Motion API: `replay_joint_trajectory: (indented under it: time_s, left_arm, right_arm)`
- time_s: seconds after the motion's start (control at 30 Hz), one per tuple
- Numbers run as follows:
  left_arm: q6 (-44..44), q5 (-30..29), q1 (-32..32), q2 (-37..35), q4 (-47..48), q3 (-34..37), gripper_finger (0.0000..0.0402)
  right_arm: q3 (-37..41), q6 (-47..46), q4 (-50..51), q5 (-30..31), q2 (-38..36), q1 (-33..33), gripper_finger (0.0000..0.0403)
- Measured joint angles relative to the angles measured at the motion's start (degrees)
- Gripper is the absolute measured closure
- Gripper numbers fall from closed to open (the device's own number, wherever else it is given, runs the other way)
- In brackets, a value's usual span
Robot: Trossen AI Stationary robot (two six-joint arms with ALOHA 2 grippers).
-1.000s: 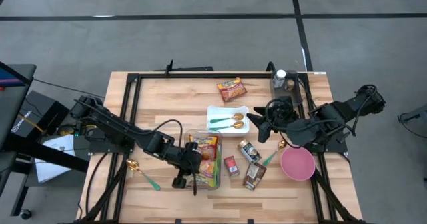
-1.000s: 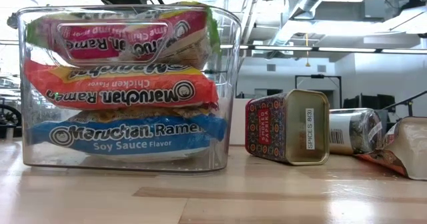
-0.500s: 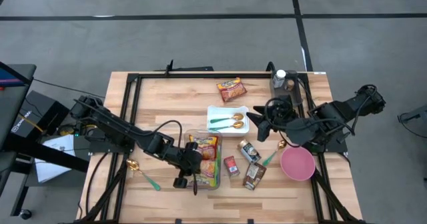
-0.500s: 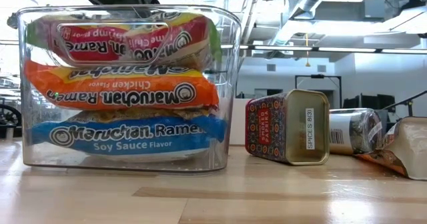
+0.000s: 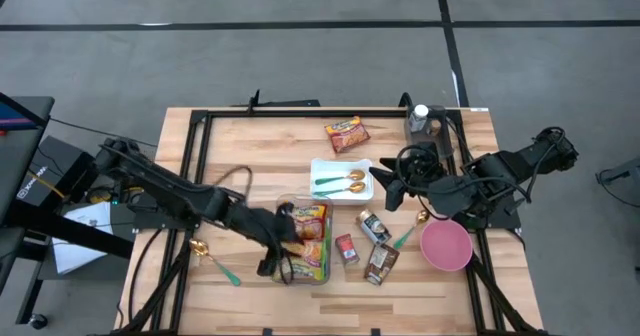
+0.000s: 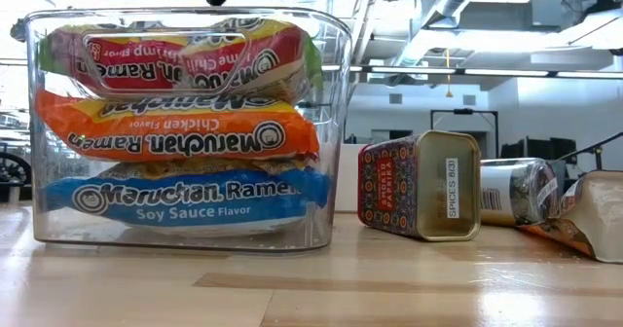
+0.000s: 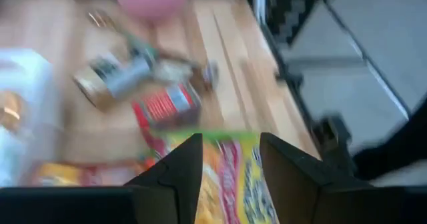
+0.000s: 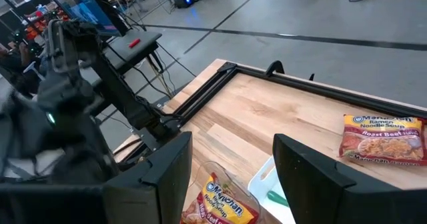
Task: Pick & Place Food Item
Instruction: Put the green spoon into the white bin
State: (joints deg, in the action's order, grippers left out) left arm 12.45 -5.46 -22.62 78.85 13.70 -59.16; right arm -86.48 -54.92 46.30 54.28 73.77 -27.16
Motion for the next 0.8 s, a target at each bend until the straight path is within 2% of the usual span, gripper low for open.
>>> replay_joint_trajectory:
  time_s: [0.27,0.47,0.8]
  left_arm:
    - [-0.16,-2.78,4.68,-13.35,-2.12,-0.04,0.0257]
    - [-2.88,-11.01,7.13,-21.79,-1.39,1.27,0.0261]
    - [-4.68,-12.6,9.8,-28.8,8.05,4.82,0.0257]
  right_arm:
    - [0.0,0.35,-0.02,-0.28,-0.01,-0.02,0.02]
    - [0.02,0.48,-0.03,-0.26,-0.01,0.0,0.02]
    - [0.0,-1.99,-0.5,-0.26,-0.01,0.4,0.02]
